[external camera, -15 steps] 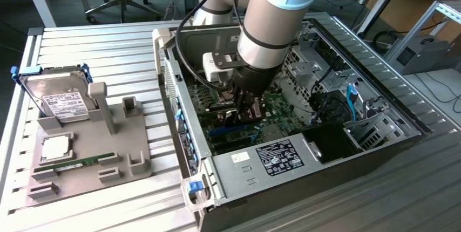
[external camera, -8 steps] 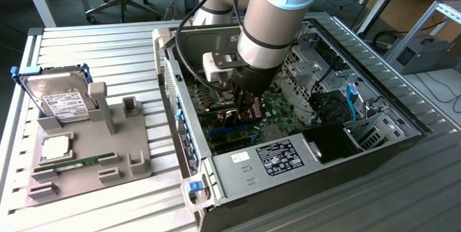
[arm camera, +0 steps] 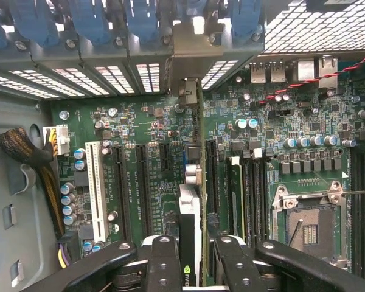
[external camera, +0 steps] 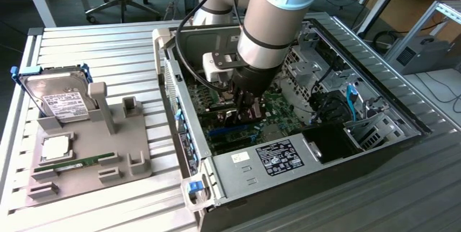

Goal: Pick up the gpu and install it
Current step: 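Insert the gpu into the slot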

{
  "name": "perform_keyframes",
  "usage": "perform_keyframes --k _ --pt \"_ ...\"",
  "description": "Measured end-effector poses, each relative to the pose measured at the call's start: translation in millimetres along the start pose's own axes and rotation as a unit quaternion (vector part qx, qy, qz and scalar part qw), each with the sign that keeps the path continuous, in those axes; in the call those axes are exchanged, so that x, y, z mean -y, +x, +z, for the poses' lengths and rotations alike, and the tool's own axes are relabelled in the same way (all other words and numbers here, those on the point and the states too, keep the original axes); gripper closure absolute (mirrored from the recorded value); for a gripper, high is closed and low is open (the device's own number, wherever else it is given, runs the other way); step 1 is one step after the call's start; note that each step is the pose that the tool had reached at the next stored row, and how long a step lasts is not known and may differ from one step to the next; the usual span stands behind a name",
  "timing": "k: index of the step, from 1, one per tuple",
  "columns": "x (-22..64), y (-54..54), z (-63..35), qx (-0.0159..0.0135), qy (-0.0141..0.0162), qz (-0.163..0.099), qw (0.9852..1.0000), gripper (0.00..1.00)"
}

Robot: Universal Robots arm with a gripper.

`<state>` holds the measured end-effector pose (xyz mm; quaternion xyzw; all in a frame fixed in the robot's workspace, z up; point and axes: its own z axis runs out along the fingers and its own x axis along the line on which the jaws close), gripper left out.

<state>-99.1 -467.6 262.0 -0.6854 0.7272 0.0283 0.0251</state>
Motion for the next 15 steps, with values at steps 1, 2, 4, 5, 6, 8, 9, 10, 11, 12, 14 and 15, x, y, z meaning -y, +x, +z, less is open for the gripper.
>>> perform_keyframes --k 1,2,4,5,6,8,9,10,11,12,14,15 --pt "0.0 0.0 0.0 0.0000 0.0000 0.000 1.0000 0.73" --pt "0.0 0.0 0.0 0.0000 0.0000 0.000 1.0000 0.73" --pt "-0.2 0.0 -0.1 -0.0001 0.0000 0.000 1.0000 0.73" --pt "-0.4 0.0 -0.1 -0.0001 0.0000 0.000 1.0000 0.73" --pt "-0.6 0.0 -0.1 -0.0001 0.0000 0.000 1.0000 0.73" --pt "-0.9 0.1 0.0 -0.0001 0.0000 0.000 1.0000 0.73" --pt "-1.0 0.1 -0.1 -0.0001 0.0000 0.000 1.0000 0.73" --pt "-1.8 0.1 0.0 0.0000 0.0000 0.000 1.0000 0.73" --pt "-2.7 0.2 0.0 0.0000 0.0000 0.000 1.0000 0.73" --pt "-3.0 0.2 0.0 0.0000 0.0000 0.000 1.0000 0.73" --pt "-4.7 0.3 0.0 0.0000 0.0000 0.000 1.0000 0.73" --pt "-4.8 0.3 0.0 -0.0001 0.0000 0.000 1.0000 0.73"
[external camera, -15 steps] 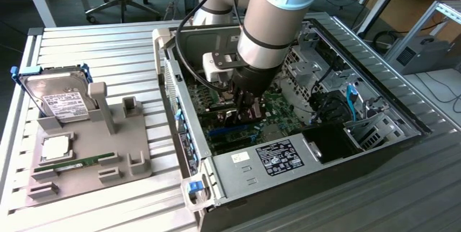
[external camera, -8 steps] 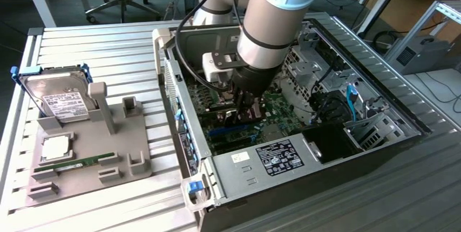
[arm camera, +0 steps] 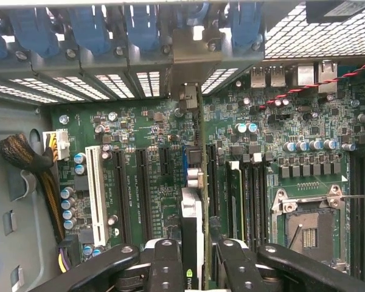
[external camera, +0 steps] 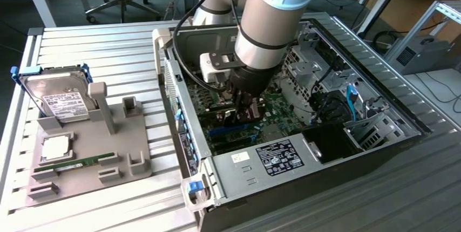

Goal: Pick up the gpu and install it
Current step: 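Insert the gpu into the slot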

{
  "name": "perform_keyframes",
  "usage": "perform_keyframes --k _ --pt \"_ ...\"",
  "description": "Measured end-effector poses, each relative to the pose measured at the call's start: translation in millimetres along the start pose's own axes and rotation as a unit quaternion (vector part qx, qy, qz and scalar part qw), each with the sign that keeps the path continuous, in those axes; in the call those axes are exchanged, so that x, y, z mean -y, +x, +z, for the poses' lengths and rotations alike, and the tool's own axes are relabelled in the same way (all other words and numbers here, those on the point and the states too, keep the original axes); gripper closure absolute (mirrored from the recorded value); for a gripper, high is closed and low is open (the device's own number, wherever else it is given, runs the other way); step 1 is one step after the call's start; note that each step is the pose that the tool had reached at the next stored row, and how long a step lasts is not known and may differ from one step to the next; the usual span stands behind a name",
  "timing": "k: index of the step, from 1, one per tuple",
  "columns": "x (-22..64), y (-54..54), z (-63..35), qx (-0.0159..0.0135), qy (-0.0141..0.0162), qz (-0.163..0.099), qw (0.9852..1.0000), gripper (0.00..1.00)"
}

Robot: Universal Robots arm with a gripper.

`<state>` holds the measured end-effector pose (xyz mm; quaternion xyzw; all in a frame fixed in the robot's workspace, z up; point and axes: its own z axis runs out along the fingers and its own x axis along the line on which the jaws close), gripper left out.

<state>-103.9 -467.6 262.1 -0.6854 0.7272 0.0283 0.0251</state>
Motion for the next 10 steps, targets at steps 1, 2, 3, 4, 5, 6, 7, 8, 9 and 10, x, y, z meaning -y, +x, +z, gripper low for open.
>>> perform_keyframes --k 1,2,3,4,5,6,7,8,9,10 --pt "0.0 0.0 0.0 0.0000 0.0000 0.000 1.0000 0.73" --pt "0.0 0.0 0.0 0.0000 0.0000 0.000 1.0000 0.73" --pt "0.2 0.0 0.0 0.0000 0.0000 0.000 1.0000 0.73" --pt "0.5 0.1 0.0 0.0000 -0.0001 0.000 1.0000 0.73" --pt "1.2 0.2 0.0 -0.0002 -0.0004 0.000 1.0000 0.73" --pt "2.1 0.1 0.0 -0.0005 -0.0007 0.000 1.0000 0.73" --pt "3.3 0.0 -0.1 -0.0010 -0.0013 0.000 1.0000 0.73" --pt "4.7 0.0 -0.1 -0.0022 -0.0026 0.000 1.0000 0.73" --pt "5.5 0.0 -0.1 -0.0032 -0.0037 0.000 1.0000 0.73" --pt "6.0 0.0 0.0 -0.0041 -0.0046 -0.001 1.0000 0.73"
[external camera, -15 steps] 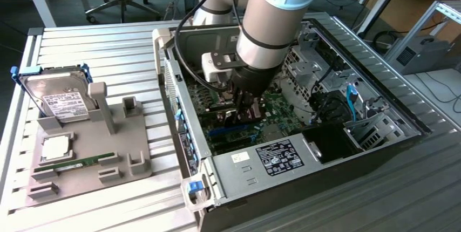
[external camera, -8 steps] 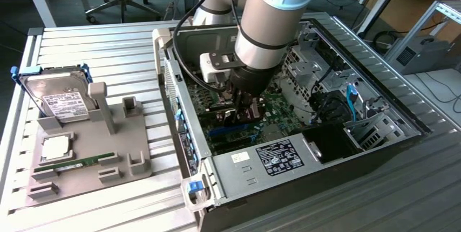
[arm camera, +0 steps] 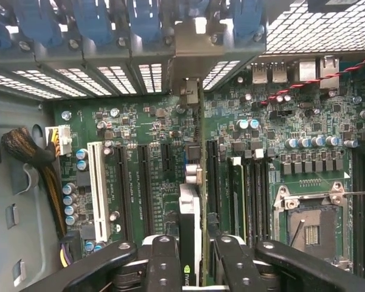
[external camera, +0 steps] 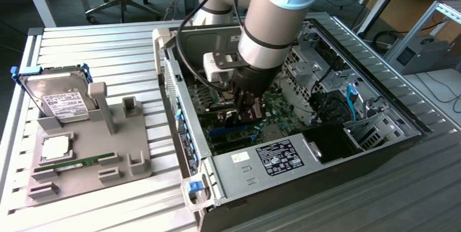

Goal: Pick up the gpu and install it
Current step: 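Insert the gpu into the slot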

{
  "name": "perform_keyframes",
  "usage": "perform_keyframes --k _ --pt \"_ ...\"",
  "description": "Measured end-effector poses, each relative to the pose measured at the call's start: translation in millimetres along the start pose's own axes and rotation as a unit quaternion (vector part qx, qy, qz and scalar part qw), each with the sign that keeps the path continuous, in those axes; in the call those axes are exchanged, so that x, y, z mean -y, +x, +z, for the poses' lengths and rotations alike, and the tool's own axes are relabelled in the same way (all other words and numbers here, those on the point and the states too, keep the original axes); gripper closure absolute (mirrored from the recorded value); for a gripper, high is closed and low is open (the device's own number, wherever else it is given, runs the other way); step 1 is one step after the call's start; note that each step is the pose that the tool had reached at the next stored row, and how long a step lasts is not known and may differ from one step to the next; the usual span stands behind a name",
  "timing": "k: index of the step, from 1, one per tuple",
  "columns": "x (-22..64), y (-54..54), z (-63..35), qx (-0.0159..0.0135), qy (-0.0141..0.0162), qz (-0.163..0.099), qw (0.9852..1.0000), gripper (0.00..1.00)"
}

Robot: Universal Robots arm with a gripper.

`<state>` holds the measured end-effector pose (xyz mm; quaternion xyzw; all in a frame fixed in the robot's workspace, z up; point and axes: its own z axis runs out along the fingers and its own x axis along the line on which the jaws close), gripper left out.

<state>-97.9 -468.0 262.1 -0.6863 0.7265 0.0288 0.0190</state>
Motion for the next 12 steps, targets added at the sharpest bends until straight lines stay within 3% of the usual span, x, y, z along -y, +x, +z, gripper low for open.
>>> perform_keyframes --k 3,12 --pt "1.0 0.5 -0.3 -0.0029 -0.0028 -0.004 1.0000 0.73" --pt "1.2 4.5 -0.4 -0.0029 -0.0029 -0.005 1.0000 0.73"
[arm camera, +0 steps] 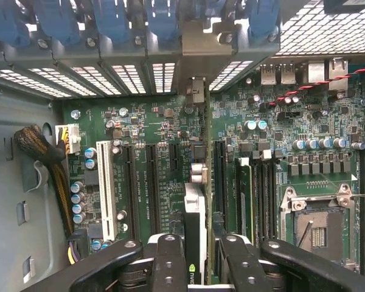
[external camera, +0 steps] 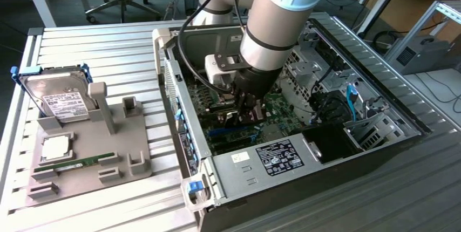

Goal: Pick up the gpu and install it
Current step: 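Insert the gpu into the slot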

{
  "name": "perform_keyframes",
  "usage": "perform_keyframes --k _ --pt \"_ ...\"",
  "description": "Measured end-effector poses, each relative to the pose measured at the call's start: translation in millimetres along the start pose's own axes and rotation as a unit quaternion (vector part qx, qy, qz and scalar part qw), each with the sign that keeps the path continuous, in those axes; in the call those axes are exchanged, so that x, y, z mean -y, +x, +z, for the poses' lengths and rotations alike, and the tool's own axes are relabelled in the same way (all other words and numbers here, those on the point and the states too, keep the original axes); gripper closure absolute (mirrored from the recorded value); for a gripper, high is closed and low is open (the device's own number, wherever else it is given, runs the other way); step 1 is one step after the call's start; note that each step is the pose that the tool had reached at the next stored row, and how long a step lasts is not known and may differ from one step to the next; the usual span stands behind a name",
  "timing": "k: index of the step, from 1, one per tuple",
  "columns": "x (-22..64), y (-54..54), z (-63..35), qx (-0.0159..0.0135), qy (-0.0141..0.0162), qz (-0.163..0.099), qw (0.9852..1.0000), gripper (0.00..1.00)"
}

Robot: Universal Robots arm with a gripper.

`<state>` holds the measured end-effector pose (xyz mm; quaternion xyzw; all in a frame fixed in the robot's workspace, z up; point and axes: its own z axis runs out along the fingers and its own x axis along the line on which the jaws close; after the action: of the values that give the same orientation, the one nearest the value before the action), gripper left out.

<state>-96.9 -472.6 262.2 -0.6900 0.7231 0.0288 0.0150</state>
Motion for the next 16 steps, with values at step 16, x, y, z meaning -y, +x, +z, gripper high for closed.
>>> perform_keyframes --k 16 --pt "-1.2 0.1 0.4 -0.0008 -0.0012 -0.019 0.9998 0.73"
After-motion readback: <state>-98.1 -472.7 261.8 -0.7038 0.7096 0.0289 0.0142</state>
